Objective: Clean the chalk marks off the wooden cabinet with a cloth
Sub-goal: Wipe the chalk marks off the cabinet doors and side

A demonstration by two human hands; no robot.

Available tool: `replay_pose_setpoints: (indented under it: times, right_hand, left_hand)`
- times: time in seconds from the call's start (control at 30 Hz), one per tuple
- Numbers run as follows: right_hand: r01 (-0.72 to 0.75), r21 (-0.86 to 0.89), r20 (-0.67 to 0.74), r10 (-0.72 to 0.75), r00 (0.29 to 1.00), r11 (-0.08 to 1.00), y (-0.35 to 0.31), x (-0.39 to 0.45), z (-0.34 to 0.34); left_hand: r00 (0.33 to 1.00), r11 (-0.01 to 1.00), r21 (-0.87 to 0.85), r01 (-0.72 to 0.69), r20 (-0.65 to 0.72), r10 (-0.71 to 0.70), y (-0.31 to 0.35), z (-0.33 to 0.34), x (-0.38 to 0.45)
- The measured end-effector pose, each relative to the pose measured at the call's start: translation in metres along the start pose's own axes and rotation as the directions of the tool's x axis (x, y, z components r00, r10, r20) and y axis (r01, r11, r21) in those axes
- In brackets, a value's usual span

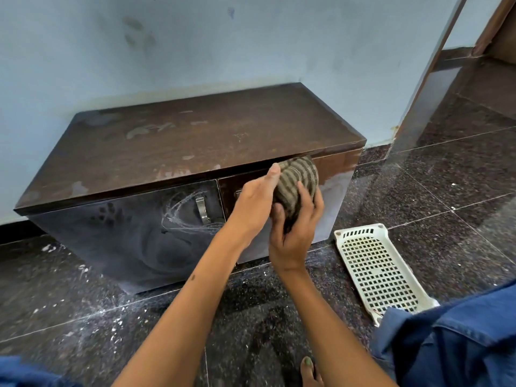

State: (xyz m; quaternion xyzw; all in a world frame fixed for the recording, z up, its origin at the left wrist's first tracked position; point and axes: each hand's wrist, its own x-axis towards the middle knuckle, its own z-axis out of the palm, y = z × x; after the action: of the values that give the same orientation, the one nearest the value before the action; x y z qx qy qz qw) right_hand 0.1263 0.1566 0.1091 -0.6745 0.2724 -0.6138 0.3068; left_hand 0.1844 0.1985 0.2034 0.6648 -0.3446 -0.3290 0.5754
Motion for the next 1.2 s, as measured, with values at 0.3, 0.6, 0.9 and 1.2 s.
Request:
replay_pose_setpoints:
  times: [0.3, 0.6, 0.9, 1.2]
  right_hand:
    - [-0.689, 0.587, -0.237, 0.903, 0.357, 0.426, 0.012, 0.032, -0.002]
    - [-0.509, 0.032, -0.114, 0.509, 0.853, 0.86, 0.014, 0.014, 0.036]
    - [-0.627, 0.06, -0.15, 0.628, 0.764, 0.777, 0.044, 0.016, 0.036]
    - [-0.344, 0.056, -0.215, 0.348, 0.913, 0.937, 0.024, 0.015, 0.056]
  left_hand:
    - [0.938, 0.747, 0.592, -0.302, 0.045, 0.343, -0.027, -0.007, -0.007]
    - [0.857, 0.006, 0.975, -0.22, 0.191, 0.48, -0.08, -0.043, -0.003]
    - [0.836, -0.066, 0.994, -0.084, 0.106, 0.539, -0.071, -0.057, 0.001]
    - [0.82, -0.087, 0.991, -0.099, 0.131, 0.556, -0.071, -0.043, 0.012]
